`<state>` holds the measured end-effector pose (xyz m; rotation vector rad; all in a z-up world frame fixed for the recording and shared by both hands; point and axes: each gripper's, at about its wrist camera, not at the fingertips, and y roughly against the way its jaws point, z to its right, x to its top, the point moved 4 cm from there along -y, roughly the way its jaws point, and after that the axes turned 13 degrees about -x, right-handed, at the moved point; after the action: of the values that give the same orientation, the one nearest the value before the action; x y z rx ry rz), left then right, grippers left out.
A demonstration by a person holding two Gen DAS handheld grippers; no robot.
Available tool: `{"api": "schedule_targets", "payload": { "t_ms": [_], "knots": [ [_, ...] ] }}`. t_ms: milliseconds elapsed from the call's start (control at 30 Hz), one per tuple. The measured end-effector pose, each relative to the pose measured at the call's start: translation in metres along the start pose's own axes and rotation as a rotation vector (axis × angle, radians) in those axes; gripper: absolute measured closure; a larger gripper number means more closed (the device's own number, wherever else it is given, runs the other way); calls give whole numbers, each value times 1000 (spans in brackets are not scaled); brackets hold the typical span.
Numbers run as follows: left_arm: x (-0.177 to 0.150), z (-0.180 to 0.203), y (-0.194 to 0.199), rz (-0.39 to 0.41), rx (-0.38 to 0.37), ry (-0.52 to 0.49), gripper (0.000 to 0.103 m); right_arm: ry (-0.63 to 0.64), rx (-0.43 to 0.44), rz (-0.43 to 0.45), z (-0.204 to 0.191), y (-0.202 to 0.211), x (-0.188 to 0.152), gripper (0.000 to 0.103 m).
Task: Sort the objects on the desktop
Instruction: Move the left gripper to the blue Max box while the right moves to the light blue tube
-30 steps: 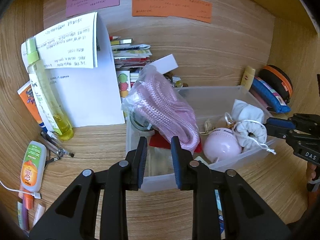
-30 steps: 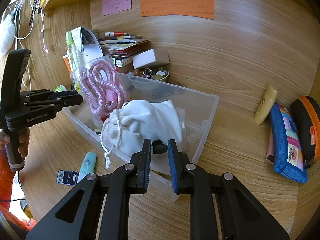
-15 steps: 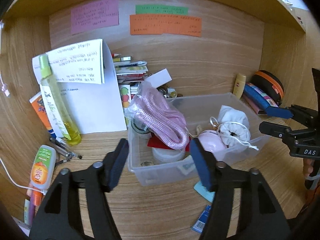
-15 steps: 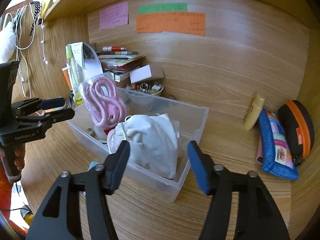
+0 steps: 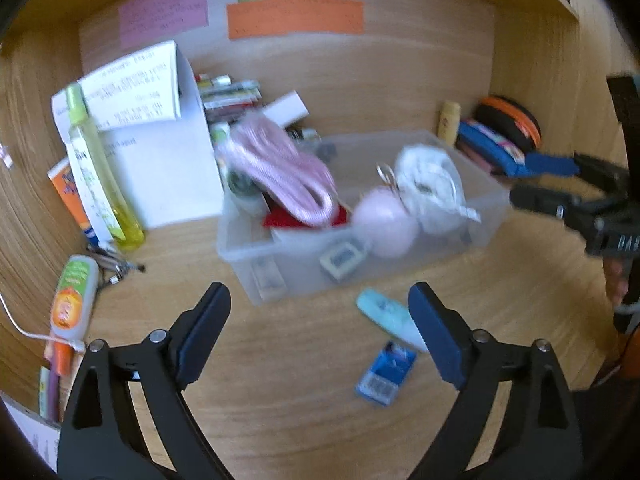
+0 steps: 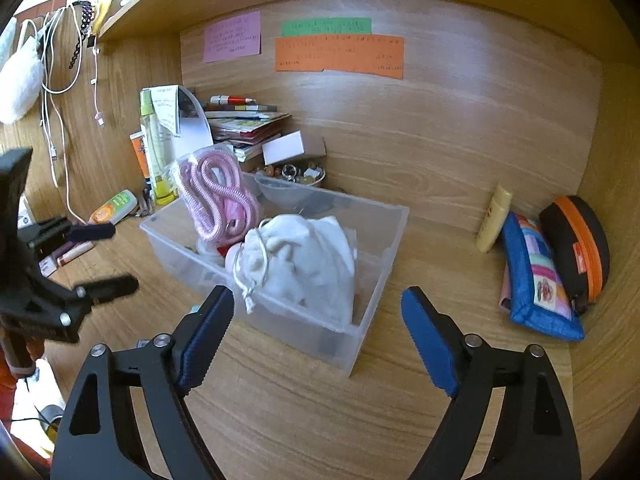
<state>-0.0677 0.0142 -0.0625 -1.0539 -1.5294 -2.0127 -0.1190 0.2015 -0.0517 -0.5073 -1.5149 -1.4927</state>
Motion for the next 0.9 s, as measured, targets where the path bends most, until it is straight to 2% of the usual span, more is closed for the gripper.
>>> {"api": "schedule_targets", "payload": {
  "t_ms": [200, 400, 500, 567, 633, 700, 900],
  "knots": [
    [-27, 8, -14, -90, -62, 6, 12, 4, 14, -21, -3, 3, -11, 19],
    [-43, 20, -23, -141, -100, -17, 14, 28, 61, -59, -16, 2, -23, 19],
    [-45, 24, -28, -161, -113, -32, 26, 46, 80, -75, -25, 1, -29, 19],
    [-46, 25, -33, -176, -121, -35, 42, 57, 86, -86, -30, -1, -33, 19],
    [-46, 26, -39, -197, -133, -31, 50, 64, 87, -95, -33, -2, -36, 19],
    [-45, 27, -41, -193, -135, -45, 53, 67, 93, -103, -35, -3, -38, 19],
    [-44, 28, -42, -171, -133, -58, 73, 73, 121, -134, -42, -7, -41, 19]
  ]
}}
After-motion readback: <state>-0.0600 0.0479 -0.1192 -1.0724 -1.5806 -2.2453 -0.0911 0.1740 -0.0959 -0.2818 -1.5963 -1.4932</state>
